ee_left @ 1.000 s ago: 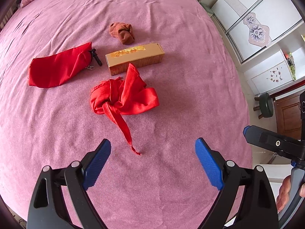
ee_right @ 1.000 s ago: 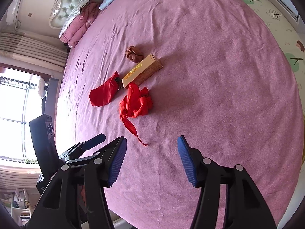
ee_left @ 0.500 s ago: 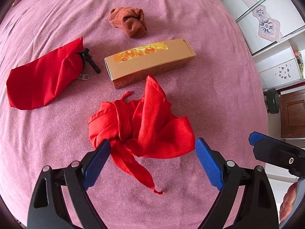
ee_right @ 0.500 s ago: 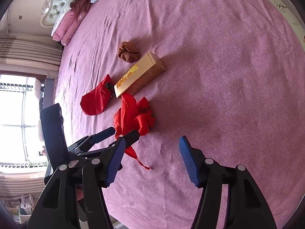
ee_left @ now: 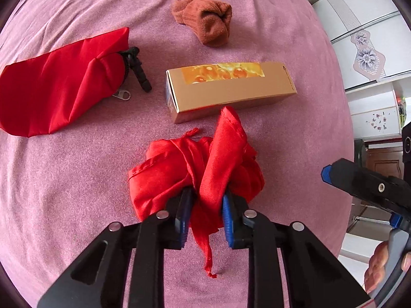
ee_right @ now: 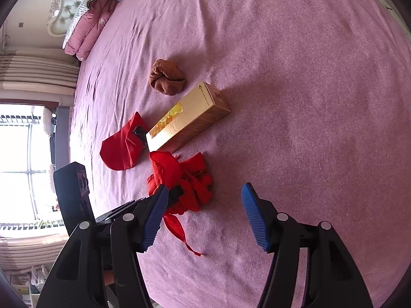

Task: Collect trash
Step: 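Grasp the gold L'Oreal box with the right gripper while the left holds the cloth, then carry the red cloth and gold box over the yellow bin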

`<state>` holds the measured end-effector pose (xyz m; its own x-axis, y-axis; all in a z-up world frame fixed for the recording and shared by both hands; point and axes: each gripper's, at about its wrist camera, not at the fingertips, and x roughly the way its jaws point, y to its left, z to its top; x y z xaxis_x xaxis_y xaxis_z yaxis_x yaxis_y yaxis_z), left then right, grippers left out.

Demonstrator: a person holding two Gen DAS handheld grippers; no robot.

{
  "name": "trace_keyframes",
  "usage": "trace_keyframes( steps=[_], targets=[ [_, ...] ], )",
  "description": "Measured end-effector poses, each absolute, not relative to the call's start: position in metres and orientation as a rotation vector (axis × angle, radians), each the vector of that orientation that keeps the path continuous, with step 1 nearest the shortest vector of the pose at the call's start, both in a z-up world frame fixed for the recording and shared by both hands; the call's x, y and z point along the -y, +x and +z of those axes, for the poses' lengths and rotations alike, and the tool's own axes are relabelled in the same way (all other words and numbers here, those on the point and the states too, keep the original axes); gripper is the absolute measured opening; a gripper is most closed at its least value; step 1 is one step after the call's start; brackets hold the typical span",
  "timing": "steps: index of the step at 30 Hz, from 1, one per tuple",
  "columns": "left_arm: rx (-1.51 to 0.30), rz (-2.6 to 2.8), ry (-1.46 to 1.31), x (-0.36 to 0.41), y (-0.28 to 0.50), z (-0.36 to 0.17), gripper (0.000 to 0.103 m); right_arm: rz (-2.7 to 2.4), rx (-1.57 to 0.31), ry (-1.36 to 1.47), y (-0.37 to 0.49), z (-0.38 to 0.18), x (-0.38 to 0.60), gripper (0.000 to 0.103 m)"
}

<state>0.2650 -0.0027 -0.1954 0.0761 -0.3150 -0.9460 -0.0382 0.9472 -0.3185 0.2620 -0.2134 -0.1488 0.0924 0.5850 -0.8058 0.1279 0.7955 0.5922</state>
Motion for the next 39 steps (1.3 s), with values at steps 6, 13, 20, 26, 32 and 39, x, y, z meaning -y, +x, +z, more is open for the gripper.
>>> trace_keyframes(
  steps=[6,13,20,26,32,39],
  targets=[
    [-1.444,-0.191,-0.359,-0.025,0.256,-0.181,0.019,0.313,-1.458,0.728,0.287,-0.154,0.197,0.063],
    [-1.421,-0.149,-0.4,-0.059,0.258,-0.17,0.019,0.118,-1.471,0.844,0.321,-0.167,0.17,0.068],
    [-1.4,-0.132,-0.45,-0.079,0.249,-0.159,0.019,-0.12,-1.527,0.878,0.341,-0.184,0.155,0.066],
    [-1.417,-0.12,-0.463,-0.086,0.235,-0.163,0.019,-0.134,-1.608,0.86,0.342,-0.203,0.148,0.047],
    [-1.412,-0.093,-0.487,-0.085,0.237,-0.162,0.019,-0.021,-1.588,0.729,0.325,-0.193,0.158,0.041],
    [-1.418,-0.103,-0.468,-0.069,0.218,-0.152,0.019,0.132,-1.583,0.675,0.262,-0.184,0.197,0.038]
  ],
)
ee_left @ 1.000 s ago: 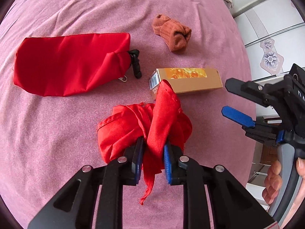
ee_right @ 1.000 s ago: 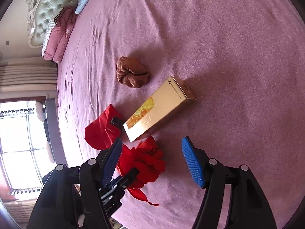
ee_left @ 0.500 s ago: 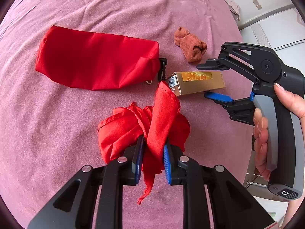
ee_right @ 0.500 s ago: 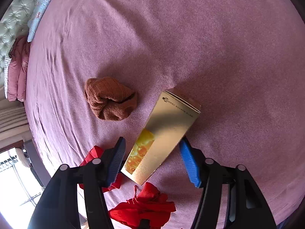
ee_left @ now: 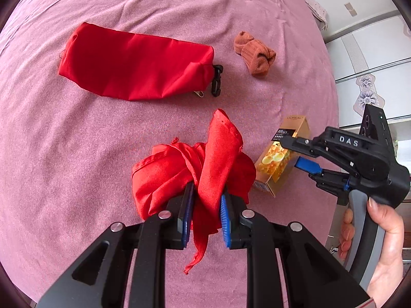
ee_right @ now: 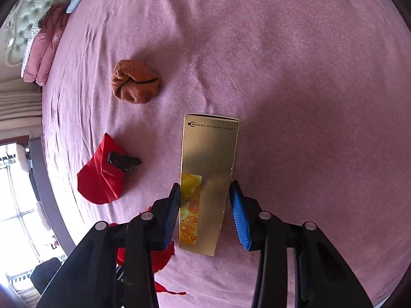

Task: Collect trash
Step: 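Carry the red cloth and gold box over the yellow bin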

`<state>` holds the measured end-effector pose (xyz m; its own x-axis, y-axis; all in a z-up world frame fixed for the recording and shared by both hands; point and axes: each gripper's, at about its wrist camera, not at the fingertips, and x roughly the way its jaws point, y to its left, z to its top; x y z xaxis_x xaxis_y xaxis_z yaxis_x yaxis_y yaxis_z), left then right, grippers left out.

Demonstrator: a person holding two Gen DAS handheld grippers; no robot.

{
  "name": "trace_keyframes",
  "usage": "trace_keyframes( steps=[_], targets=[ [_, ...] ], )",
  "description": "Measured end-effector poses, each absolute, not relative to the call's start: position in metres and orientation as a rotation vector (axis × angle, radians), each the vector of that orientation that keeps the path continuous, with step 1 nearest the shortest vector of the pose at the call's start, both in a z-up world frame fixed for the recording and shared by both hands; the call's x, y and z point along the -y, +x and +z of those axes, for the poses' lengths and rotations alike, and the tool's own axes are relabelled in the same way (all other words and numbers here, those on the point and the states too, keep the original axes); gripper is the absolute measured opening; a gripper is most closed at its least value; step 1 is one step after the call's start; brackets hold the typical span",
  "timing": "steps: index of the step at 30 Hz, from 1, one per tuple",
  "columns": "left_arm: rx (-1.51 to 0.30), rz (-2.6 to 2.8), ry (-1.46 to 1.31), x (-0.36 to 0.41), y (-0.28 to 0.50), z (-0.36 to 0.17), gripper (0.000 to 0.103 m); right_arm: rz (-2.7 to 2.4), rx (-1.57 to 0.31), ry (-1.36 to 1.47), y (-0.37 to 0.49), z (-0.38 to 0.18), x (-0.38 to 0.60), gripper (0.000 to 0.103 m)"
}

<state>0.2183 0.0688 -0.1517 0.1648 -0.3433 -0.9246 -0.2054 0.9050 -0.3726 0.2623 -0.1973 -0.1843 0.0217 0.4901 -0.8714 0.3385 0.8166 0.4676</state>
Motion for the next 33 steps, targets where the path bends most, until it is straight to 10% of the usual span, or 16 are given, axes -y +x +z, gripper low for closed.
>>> trace_keyframes(
  steps=[33],
  targets=[
    [-1.458,-0.533,-0.102,0.253,0.064,-0.095,0.019,0.142,-1.305,0.794,0.0,-0.089,0.455,0.038]
  ],
)
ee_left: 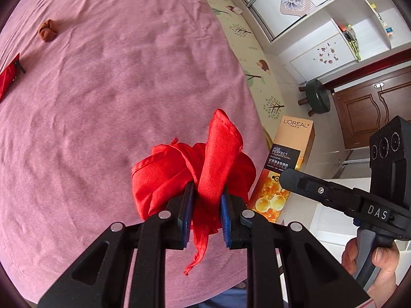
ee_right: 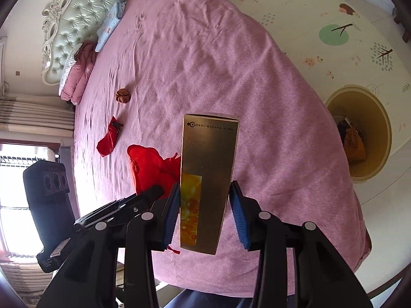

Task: Collect trash
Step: 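Carry the red cloth and gold box over the yellow bin, then open both grippers to drop cloth and box into the bin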

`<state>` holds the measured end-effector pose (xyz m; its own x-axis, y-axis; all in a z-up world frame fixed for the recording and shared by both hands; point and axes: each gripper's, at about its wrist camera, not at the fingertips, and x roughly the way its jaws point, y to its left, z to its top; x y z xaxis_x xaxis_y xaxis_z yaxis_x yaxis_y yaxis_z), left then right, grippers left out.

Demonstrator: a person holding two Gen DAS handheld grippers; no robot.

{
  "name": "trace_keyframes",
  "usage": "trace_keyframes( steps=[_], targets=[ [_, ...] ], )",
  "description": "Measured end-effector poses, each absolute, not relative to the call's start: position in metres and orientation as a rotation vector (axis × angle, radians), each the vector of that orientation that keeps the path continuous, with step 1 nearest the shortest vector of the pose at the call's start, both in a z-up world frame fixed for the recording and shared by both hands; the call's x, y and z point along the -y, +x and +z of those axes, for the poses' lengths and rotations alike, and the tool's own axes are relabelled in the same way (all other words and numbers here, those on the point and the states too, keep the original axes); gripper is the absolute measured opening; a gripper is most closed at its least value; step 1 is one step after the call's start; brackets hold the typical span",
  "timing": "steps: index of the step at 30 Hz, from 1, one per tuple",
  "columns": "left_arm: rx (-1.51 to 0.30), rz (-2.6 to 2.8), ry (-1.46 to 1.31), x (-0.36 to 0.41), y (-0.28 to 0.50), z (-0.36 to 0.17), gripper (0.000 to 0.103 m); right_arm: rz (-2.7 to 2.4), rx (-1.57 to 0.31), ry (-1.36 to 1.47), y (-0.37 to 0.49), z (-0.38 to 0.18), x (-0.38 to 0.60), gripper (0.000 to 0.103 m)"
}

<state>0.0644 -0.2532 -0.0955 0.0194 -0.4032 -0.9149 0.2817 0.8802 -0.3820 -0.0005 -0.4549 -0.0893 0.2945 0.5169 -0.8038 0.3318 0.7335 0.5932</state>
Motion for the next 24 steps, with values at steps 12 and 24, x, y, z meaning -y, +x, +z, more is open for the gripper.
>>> trace_keyframes(
  steps=[12,24],
  targets=[
    [-1.493,-0.686,0.058,0.391,0.045,-0.107,0.019,-0.008,-1.232,0.877,-0.061,-0.098,0.58,0.038],
    [-1.522,-0.807,0.194,0.508,0.055,-0.122,0.019,-0.158,-1.176,0.925,-0.08,-0.117,0.678,0.038]
  ],
)
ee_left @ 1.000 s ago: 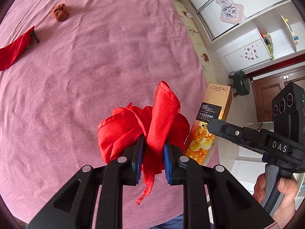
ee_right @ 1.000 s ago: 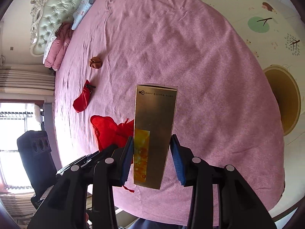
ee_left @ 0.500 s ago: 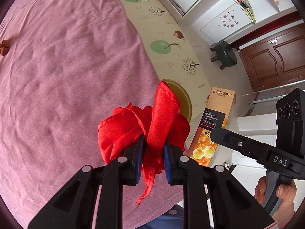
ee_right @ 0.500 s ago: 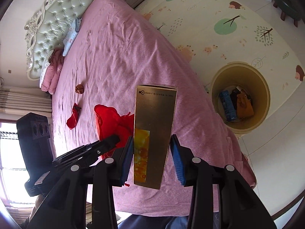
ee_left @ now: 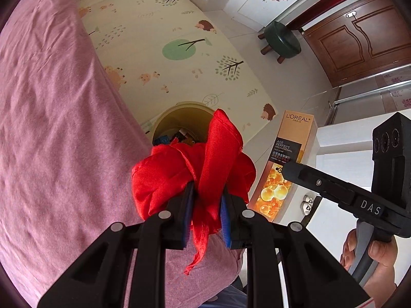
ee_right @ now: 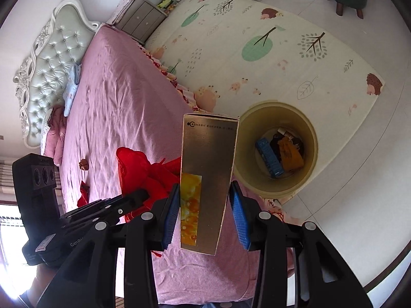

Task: Collect trash
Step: 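Open both grippers to drop cloth and box into the bin, then move both open grippers back to the red zip pouch and rust sock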

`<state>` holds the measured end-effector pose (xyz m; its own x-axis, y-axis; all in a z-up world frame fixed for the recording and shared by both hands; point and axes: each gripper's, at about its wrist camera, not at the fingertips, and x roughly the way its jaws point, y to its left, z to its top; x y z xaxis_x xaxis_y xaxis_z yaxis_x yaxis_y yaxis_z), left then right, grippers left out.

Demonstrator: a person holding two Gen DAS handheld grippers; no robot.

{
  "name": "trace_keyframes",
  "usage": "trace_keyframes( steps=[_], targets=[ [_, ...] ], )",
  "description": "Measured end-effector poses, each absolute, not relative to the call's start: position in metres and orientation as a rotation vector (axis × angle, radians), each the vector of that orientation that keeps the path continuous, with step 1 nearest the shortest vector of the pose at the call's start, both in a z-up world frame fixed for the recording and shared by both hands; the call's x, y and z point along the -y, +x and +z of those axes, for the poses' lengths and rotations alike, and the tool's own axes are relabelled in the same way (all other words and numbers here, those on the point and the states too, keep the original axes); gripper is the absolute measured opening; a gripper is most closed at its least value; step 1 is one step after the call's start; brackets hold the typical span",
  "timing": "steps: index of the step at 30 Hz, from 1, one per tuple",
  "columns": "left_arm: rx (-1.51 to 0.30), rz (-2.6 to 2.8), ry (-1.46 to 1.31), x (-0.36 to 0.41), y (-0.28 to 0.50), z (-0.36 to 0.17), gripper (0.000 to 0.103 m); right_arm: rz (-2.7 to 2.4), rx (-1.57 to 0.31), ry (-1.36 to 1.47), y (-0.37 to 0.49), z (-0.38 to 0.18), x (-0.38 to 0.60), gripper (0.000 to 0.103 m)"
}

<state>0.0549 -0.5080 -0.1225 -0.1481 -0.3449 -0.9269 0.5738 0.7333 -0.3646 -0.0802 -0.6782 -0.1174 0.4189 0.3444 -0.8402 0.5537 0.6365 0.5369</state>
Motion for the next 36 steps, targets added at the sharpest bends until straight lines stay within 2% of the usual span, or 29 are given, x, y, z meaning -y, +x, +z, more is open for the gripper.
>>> trace_keyframes(
  steps=[4,5,6,7,8,14,22,29,36],
  targets=[
    [-1.505,-0.849,0.249,0.542,0.062,-0.123,0.021,-0.201,-1.16,0.907,-0.08,-0.118,0.7,0.04],
    [-1.497,-0.847,0.259,0.55,0.063,-0.122,0.038,-0.216,-1.159,0.912,-0.08,-0.119,0.705,0.041],
    [-1.486,-0.839,0.269,0.555,0.065,-0.121,0.053,-0.224,-1.158,0.928,-0.081,-0.121,0.711,0.049],
    [-1.472,-0.833,0.273,0.561,0.068,-0.12,0.084,-0.236,-1.151,0.941,-0.082,-0.122,0.716,0.053],
    [-1.453,-0.834,0.274,0.565,0.069,-0.118,0.088,-0.25,-1.147,0.947,-0.084,-0.122,0.72,0.055],
    [-1.438,-0.857,0.372,0.581,0.071,-0.121,0.088,-0.277,-1.132,0.984,-0.09,-0.124,0.727,0.055],
    [-1.454,-0.842,0.326,0.562,0.075,-0.12,0.088,-0.239,-1.157,0.977,-0.077,-0.123,0.711,0.055],
    [-1.42,-0.794,0.26,0.517,0.082,-0.102,0.088,-0.157,-1.165,0.91,-0.048,-0.101,0.676,0.055],
    [-1.377,-0.696,0.168,0.438,0.094,-0.081,0.088,-0.046,-1.187,0.821,-0.013,-0.082,0.617,0.055]
  ],
)
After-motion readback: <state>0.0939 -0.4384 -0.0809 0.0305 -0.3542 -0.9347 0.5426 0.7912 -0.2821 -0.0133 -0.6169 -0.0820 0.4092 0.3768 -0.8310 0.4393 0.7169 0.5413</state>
